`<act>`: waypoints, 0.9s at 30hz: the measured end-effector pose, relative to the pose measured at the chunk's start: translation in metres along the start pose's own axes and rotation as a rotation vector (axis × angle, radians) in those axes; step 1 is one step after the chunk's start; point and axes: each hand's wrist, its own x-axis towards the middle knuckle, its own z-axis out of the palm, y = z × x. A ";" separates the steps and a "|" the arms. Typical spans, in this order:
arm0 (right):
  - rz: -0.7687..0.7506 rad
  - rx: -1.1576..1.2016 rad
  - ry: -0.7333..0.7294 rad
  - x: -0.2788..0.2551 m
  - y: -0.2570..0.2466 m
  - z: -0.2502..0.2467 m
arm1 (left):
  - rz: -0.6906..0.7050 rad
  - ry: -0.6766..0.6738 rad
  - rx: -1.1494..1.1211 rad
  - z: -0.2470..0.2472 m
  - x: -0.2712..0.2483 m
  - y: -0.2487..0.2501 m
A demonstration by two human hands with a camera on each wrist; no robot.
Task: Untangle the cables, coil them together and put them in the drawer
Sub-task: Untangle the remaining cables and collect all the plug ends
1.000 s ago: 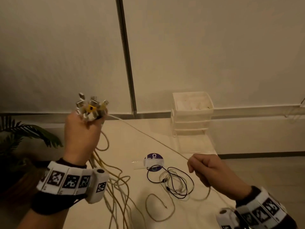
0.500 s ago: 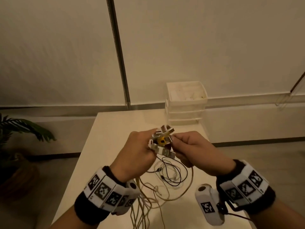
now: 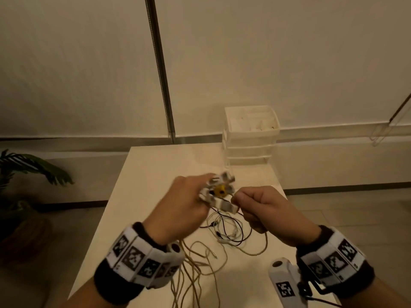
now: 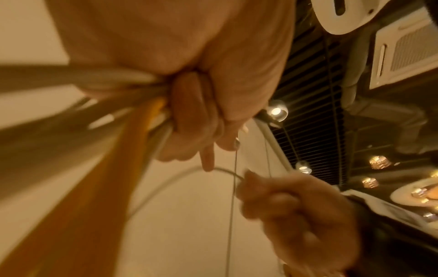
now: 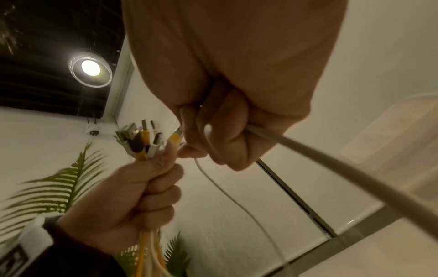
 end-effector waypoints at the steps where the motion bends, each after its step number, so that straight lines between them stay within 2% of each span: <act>1: -0.011 0.021 -0.007 0.002 -0.003 0.002 | 0.008 -0.019 -0.005 0.008 0.000 0.000; 4: -0.032 0.020 -0.004 0.003 -0.009 0.005 | -0.004 0.053 -0.076 0.014 -0.001 0.000; 10: -0.089 0.011 0.025 0.000 -0.012 0.013 | -0.027 0.156 -0.025 0.010 -0.001 -0.001; 12: -0.094 0.022 0.044 -0.003 -0.011 0.012 | -0.079 0.265 -0.041 0.001 -0.001 -0.005; 16: -0.073 0.055 0.045 -0.017 -0.002 0.004 | -0.286 0.496 -0.055 -0.028 -0.004 -0.031; 19: -0.058 0.034 0.046 -0.033 0.007 0.001 | -0.300 0.602 -0.161 -0.045 -0.008 -0.050; 22: -0.052 0.027 0.045 -0.043 0.015 0.004 | -0.301 0.614 -0.109 -0.045 -0.009 -0.046; 27: -0.083 0.014 0.099 -0.055 0.020 0.015 | -0.223 0.549 -0.289 -0.041 -0.013 -0.047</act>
